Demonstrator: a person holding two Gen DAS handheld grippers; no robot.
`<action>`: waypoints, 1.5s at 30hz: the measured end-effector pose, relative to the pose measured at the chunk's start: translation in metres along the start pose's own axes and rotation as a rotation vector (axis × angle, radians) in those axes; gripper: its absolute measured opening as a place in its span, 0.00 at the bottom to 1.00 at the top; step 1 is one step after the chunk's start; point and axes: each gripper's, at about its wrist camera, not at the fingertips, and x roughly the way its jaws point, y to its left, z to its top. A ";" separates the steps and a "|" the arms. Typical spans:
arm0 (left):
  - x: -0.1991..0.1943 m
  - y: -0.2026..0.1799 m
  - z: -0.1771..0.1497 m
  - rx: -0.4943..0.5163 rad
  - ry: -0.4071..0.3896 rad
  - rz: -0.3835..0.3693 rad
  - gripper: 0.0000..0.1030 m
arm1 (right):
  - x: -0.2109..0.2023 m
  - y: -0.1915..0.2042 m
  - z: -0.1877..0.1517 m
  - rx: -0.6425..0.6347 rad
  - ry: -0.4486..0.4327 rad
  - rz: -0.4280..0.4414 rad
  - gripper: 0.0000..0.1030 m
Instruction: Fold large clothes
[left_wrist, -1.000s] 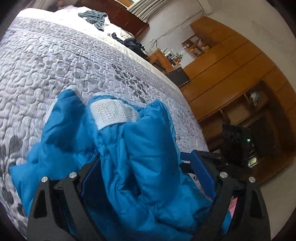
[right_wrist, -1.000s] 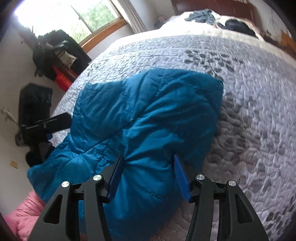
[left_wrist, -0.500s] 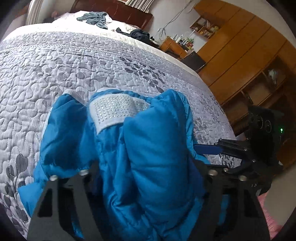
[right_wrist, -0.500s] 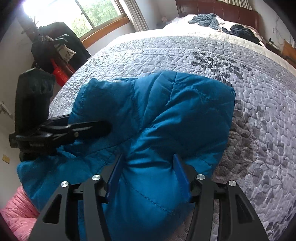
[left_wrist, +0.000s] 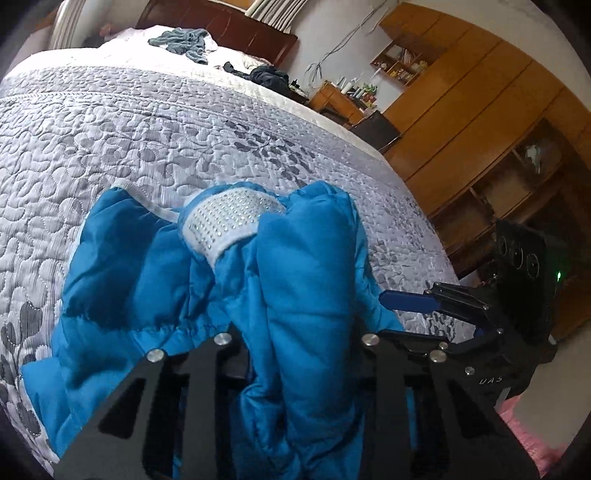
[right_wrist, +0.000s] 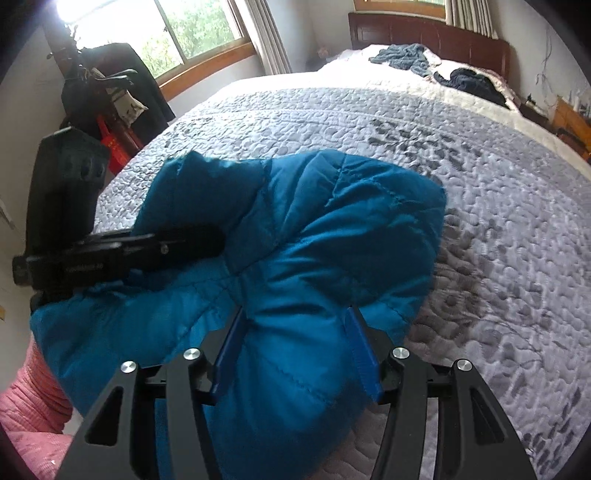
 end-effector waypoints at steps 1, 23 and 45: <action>-0.001 -0.002 0.001 0.003 -0.007 -0.010 0.23 | -0.004 0.001 -0.002 -0.007 -0.010 -0.015 0.55; -0.105 -0.040 0.017 0.135 -0.211 -0.165 0.18 | -0.062 0.047 -0.007 -0.144 -0.146 -0.108 0.63; -0.106 0.092 -0.055 -0.141 -0.170 -0.098 0.24 | 0.009 0.072 0.005 -0.152 0.033 0.013 0.73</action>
